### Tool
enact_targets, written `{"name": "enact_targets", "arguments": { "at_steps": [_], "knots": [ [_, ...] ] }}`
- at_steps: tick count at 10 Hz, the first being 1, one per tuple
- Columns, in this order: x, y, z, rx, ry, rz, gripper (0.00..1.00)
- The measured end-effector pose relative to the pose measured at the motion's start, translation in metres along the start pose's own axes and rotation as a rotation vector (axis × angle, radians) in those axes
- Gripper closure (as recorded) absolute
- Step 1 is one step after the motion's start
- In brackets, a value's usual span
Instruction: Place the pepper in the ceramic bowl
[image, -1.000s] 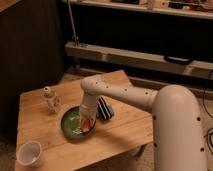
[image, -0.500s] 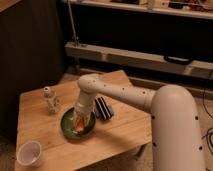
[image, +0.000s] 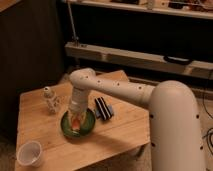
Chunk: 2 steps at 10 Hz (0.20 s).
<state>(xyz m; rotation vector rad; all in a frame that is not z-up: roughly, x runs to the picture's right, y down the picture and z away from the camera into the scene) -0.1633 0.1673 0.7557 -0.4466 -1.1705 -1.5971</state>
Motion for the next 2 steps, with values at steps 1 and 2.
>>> {"name": "enact_targets", "arguments": {
  "at_steps": [1,2],
  "knots": [
    [-0.0004,0.0021,-0.0005,0.000,0.000,0.003,0.26],
    [-0.0001,-0.0003,-0.0001,-0.001,0.000,0.000,0.26]
  ]
}}
